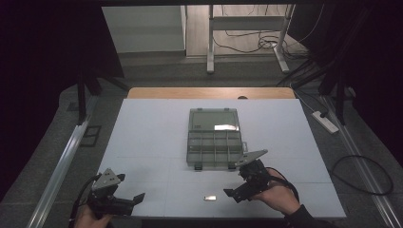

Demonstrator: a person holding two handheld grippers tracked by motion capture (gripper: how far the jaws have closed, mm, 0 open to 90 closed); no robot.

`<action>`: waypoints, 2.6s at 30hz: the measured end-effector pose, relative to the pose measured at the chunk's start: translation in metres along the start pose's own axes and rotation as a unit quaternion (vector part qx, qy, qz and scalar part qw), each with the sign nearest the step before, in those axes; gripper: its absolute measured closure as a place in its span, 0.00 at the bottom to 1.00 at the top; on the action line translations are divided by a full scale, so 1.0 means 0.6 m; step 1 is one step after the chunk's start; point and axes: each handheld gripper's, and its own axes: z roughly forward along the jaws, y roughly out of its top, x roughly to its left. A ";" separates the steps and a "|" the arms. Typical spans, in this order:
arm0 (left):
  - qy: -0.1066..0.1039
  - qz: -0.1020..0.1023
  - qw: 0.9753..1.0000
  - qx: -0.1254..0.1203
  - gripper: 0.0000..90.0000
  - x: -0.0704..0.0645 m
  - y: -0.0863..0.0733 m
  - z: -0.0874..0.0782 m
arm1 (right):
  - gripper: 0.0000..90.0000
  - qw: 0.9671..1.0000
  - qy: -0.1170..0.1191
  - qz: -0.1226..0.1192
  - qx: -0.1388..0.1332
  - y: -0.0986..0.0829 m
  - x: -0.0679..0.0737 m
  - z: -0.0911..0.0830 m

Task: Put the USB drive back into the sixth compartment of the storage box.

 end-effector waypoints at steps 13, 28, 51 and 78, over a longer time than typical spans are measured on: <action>0.000 0.003 1.000 0.000 0.03 -0.001 0.000 0.000 | 0.00 0.999 0.015 -0.035 0.033 0.017 0.025 0.033; -0.001 0.005 1.000 0.000 0.03 -0.001 0.000 0.000 | 0.00 0.997 0.024 -0.051 0.059 0.031 0.043 0.065; -0.004 0.005 1.000 -0.003 0.03 0.000 -0.001 -0.001 | 0.00 0.989 0.013 -0.084 0.118 0.037 0.069 0.131; -0.005 0.005 1.000 -0.003 0.03 0.000 -0.001 -0.001 | 0.87 0.982 0.024 -0.144 0.124 0.034 0.073 0.125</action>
